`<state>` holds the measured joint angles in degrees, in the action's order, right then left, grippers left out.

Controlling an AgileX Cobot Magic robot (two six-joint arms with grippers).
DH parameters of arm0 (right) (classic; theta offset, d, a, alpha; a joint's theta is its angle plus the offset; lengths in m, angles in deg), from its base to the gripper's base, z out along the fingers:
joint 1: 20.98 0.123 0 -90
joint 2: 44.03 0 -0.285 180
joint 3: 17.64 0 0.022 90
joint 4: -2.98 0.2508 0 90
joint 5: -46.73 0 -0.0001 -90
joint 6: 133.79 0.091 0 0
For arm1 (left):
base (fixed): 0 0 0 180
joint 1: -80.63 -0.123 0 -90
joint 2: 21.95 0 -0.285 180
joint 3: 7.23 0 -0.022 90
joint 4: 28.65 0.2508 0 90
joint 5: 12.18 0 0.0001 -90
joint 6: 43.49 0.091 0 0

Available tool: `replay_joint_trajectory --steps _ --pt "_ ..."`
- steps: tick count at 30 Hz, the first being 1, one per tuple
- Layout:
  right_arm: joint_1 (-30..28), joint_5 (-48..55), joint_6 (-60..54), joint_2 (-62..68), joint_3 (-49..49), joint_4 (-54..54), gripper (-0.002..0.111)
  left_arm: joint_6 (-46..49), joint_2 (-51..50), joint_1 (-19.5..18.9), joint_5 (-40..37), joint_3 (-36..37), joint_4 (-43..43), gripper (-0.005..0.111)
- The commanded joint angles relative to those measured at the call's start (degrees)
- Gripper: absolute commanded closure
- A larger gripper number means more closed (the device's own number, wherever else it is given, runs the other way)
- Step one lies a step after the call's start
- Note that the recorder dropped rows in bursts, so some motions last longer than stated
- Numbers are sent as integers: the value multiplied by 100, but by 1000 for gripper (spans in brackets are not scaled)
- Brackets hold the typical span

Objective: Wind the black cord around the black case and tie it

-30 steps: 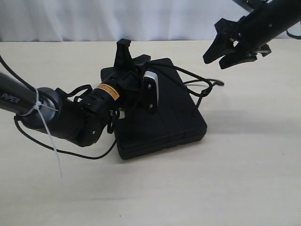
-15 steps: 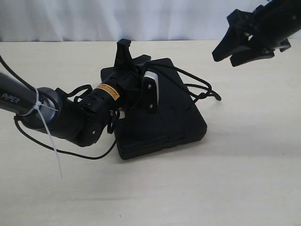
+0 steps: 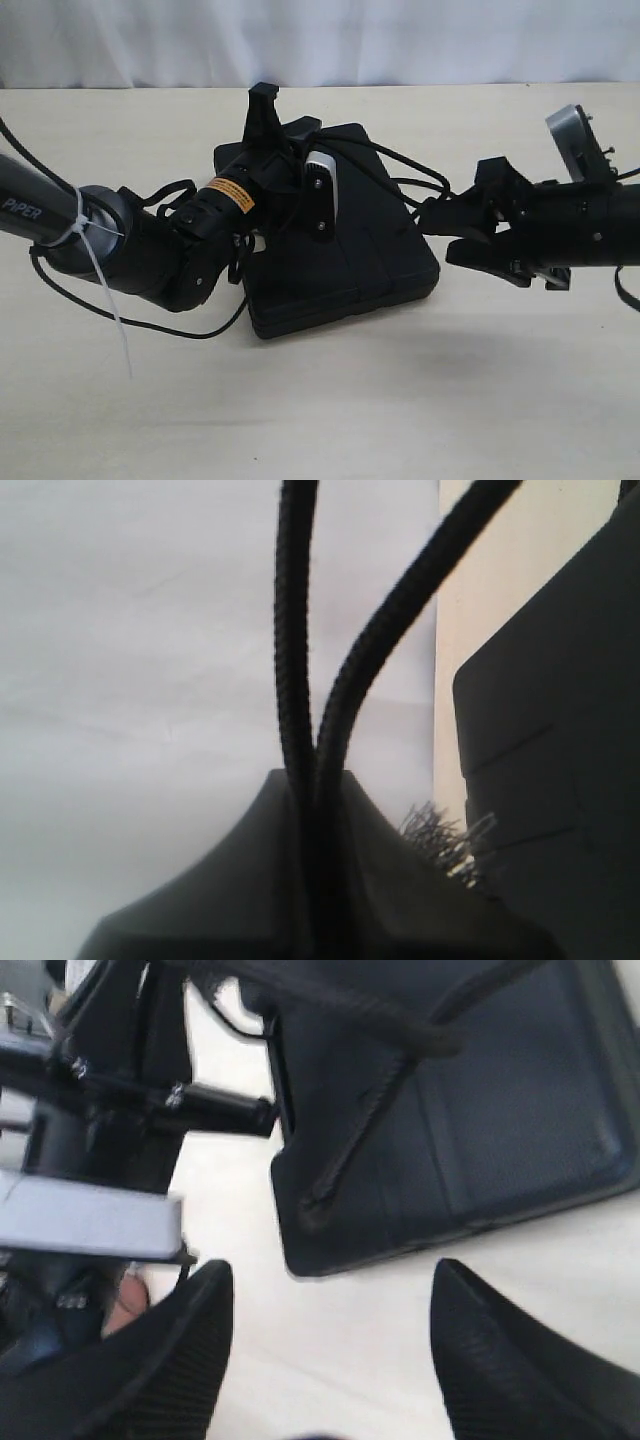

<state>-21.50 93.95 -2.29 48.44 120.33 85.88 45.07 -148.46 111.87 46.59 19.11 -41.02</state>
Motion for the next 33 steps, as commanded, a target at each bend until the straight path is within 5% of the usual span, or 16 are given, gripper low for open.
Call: replay_joint_trajectory --steps 1,10,15,33 --pt "3 98 -1007 554 -59 1174 52 -66 13 -13 -33 -26 -29 107" --pt "183 947 -1702 1764 367 1704 58 -66 13 -13 -33 -26 -29 107" --pt "537 856 -1879 1778 749 1704 104 -66 13 -13 -321 -26 -51 107" --pt "537 1236 -1788 538 716 1147 104 -464 13 -13 -424 -26 -48 106"
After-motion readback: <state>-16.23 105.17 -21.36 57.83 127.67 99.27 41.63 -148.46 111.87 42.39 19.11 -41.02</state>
